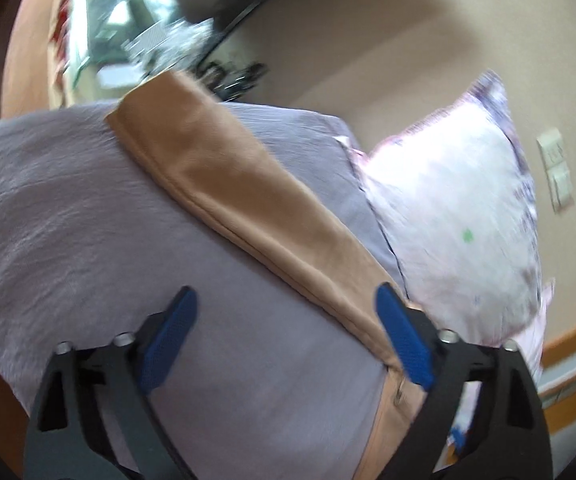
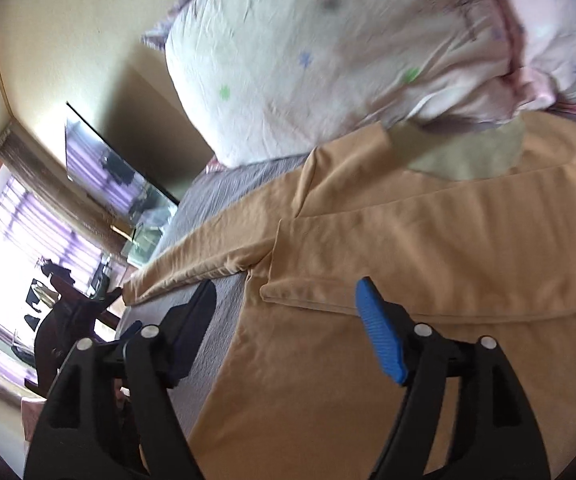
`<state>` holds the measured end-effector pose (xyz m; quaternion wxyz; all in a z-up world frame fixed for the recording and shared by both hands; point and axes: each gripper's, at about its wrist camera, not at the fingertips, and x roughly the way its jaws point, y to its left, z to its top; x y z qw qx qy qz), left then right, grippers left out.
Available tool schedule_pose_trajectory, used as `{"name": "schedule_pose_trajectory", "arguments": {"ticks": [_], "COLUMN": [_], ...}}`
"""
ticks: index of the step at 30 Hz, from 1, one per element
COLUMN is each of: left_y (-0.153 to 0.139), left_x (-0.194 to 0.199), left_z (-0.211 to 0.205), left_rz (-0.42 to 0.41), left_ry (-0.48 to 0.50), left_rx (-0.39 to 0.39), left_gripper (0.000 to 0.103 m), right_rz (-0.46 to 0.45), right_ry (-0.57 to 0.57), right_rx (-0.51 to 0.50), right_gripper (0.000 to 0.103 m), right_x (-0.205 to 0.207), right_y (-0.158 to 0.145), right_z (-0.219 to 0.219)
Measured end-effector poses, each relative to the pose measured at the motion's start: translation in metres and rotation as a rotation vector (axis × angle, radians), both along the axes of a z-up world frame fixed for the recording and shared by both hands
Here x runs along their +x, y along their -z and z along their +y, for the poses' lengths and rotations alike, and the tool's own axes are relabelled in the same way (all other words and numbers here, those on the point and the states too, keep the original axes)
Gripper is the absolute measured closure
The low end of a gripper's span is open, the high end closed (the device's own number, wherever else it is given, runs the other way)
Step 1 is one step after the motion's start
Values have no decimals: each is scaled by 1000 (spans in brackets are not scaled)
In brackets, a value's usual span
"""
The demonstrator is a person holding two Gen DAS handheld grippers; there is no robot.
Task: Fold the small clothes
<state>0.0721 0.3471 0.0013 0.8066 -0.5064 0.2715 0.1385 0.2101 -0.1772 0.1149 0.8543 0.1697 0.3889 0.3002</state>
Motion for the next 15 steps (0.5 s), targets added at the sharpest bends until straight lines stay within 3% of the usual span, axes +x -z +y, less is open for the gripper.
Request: {"name": "schedule_pose_trajectory", "arguments": {"ticks": [5,10,13,15], "left_y": [2,3,4,6], "left_x": [5,15,19,22], "left_z": [24,49,53,54], "left_rz": [11,39,84,121], "left_ry": [-93,-169,-194,-197], "left_rx": [-110,-156,-148,-133], "left_gripper": [24,36,57,91], "right_rz": [3,20,22,16], "right_ry": [33,26,20,24], "right_rx": [43,82,101,111], "right_gripper": [24,22,21,21], "right_x": [-24,-30,-30,-34], "right_y": [2,12,14,11], "right_z": [-28,-41,-49,-58]}}
